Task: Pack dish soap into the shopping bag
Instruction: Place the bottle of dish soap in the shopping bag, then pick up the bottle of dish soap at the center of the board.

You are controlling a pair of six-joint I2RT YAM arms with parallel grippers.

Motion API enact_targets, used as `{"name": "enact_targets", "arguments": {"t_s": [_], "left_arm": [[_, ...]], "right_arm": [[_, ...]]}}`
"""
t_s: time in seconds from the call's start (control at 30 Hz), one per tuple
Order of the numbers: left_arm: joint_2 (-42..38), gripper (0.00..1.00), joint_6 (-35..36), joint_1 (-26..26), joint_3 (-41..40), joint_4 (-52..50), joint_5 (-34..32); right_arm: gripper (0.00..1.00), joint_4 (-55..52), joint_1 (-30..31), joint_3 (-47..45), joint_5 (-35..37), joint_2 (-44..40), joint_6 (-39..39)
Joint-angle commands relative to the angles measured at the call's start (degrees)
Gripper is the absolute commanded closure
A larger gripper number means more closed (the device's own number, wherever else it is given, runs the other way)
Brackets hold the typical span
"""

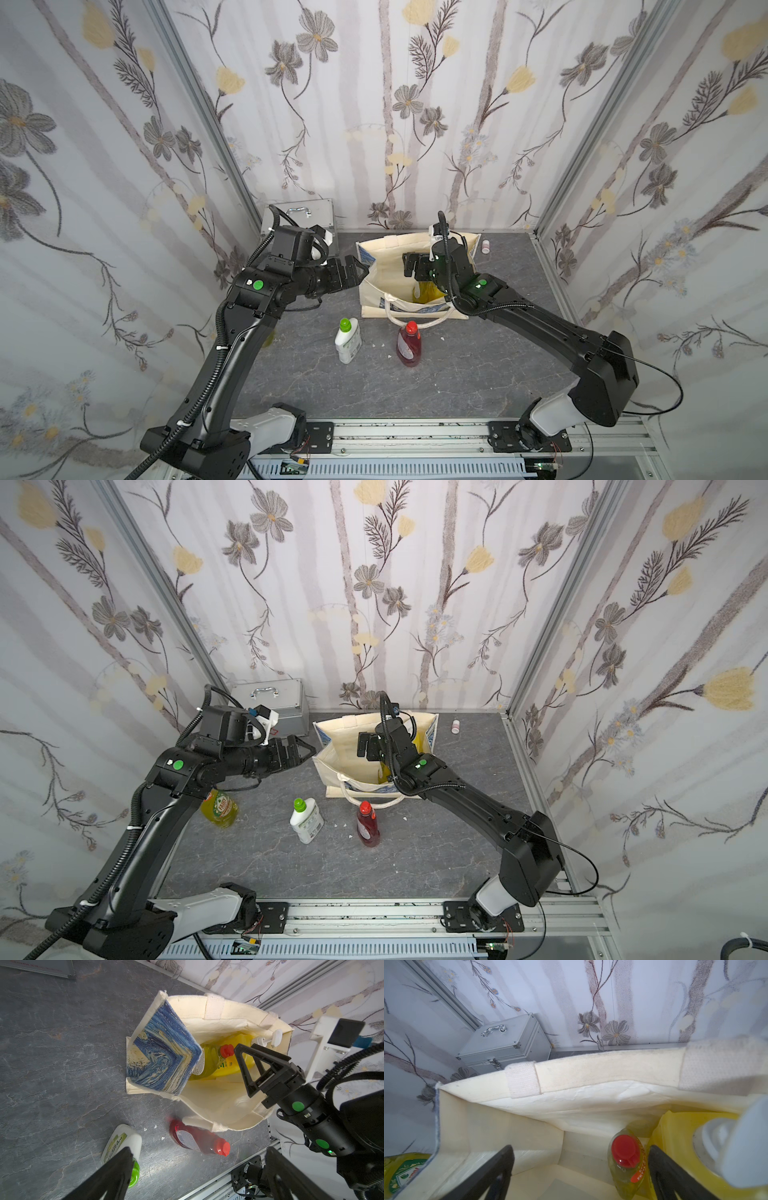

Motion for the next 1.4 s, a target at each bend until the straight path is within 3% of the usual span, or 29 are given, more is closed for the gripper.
{"name": "enact_targets", "arguments": {"t_s": [0.0, 0.3, 0.37, 0.6, 0.8, 0.9, 1.17, 1.37], "left_arm": [[0.56, 0.00, -1.54, 0.00, 0.78, 1.85, -1.09], [2.08, 0.00, -1.84, -0.09, 5.37, -0.08, -3.73], [4.86, 0.00, -1.80, -0.23, 8.45, -4.61, -5.01], [5.88, 0.00, -3.11, -3.47, 9.52, -9.72, -14.00], [0.84, 0.00, -5.01, -4.63, 5.14, -13.28, -21.43], [-0.95, 0.00, -4.06, -4.60, 2.97, -16.11, -21.62], [-3.56, 0.00, 3.57, -4.72, -5.49, -18.72, -14.57], [-3.38, 0.00, 4.70, -5.38, -10.54, -14.28, -15.11]], "right_arm": [[0.00, -0.83, 0.43, 1.07, -1.96, -2.09, -0.45], [0.00, -1.91, 0.48, -0.40, -12.88, -11.02, -5.11], [0.00, -4.38, 0.52, -0.57, -14.43, -13.11, -6.33], [0.00, -14.79, 0.17, -1.02, -11.43, -22.76, -6.78], [0.00, -21.87, -0.68, -1.07, -9.43, -29.81, -5.19], [0.00, -25.09, -1.26, -0.84, -9.23, -32.26, -5.44], [0.00, -28.08, -2.80, -2.72, -10.27, -36.67, -4.18], [0.00, -27.70, -3.43, -5.44, -11.01, -38.55, -2.17]]}}
